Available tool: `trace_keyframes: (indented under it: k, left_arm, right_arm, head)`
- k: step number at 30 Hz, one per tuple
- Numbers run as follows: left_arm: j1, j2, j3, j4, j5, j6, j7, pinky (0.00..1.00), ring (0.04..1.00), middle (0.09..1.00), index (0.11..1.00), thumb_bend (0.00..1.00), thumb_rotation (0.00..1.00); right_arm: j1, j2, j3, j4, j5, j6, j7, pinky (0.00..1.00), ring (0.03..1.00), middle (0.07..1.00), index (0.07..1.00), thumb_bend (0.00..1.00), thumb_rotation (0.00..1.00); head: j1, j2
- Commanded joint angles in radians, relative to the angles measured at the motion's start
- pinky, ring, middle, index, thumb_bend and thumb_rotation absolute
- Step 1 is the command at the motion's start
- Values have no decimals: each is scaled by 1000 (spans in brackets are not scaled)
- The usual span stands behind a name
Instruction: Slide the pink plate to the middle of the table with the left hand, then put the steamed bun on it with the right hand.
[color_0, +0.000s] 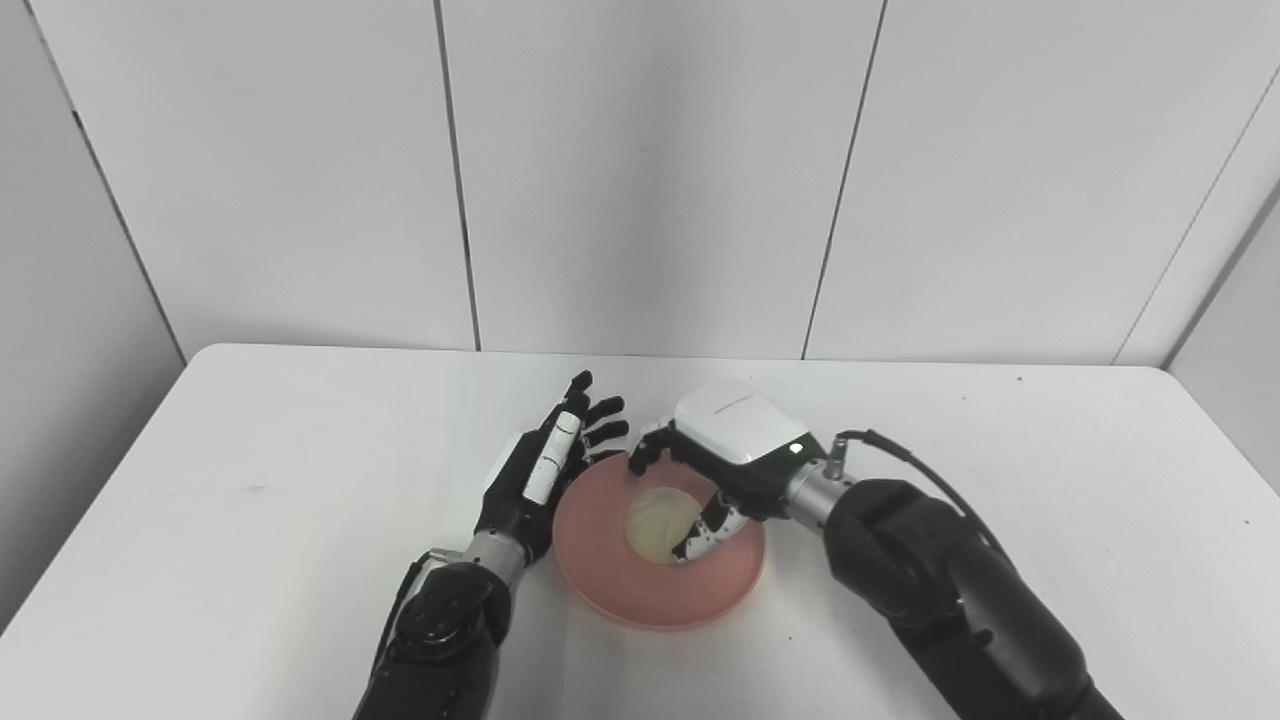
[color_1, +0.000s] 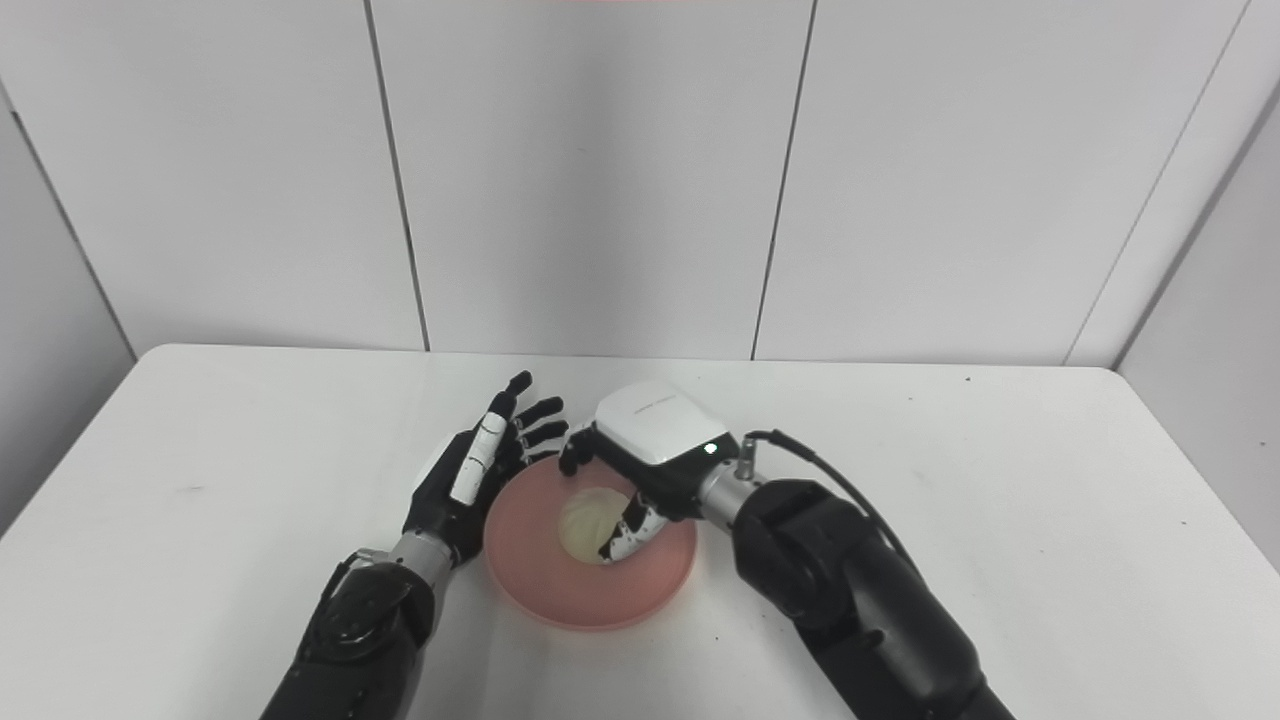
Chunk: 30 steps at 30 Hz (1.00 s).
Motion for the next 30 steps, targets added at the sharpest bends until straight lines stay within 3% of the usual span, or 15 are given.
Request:
trace_keyframes:
  k: [1,8,11,15,18,21,25,26,27,30]
  left_arm:
    - [25,8,0,29,15,37,14,720,842,875,1000,874,876]
    - [29,8,-2,22,16,33,14,720,840,881,1000,880,877]
    - [26,10,-3,24,16,26,12,724,846,888,1000,874,888]
    - [27,6,0,27,13,0,16,733,855,907,1000,849,887]
    - [32,-13,5,20,44,-40,81,781,876,916,1000,830,876]
    - [34,-31,13,27,78,-89,153,817,884,931,992,804,851]
    - [44,-50,21,26,139,-137,262,882,927,961,974,839,878]
    - [46,-53,20,31,158,-158,290,914,942,969,969,798,906]
    - [46,-55,18,41,181,-178,324,917,944,970,969,792,910]
    - [44,-57,2,68,268,-211,434,974,978,986,972,743,981]
  right_arm:
    - [-10,-3,-37,-48,19,24,-2,562,659,700,612,955,163]
    - [21,16,-122,-72,68,21,-55,577,669,697,608,925,170]
    - [49,50,-195,-25,109,-19,-189,546,655,689,600,900,191]
    - [75,102,-271,80,178,-61,-359,424,524,617,603,745,274]
    - [92,179,-344,196,301,-70,-452,429,539,627,629,713,399]
    - [99,241,-410,286,437,-91,-497,512,630,702,680,735,566]
    - [100,316,-504,394,624,-129,-539,604,687,728,714,728,667]
    - [101,327,-517,413,648,-134,-550,671,739,789,774,703,764]
    - [101,335,-529,431,672,-138,-559,679,746,796,782,700,775]
    - [98,351,-564,484,761,-139,-558,859,882,920,897,700,922]
  head:
    - [2,2]
    - [5,3]
    - [4,0]
    - [4,-2]
    - [7,1]
    - [7,2]
    - [7,2]
    - [6,2]
    - [6,2]
    - [6,1]
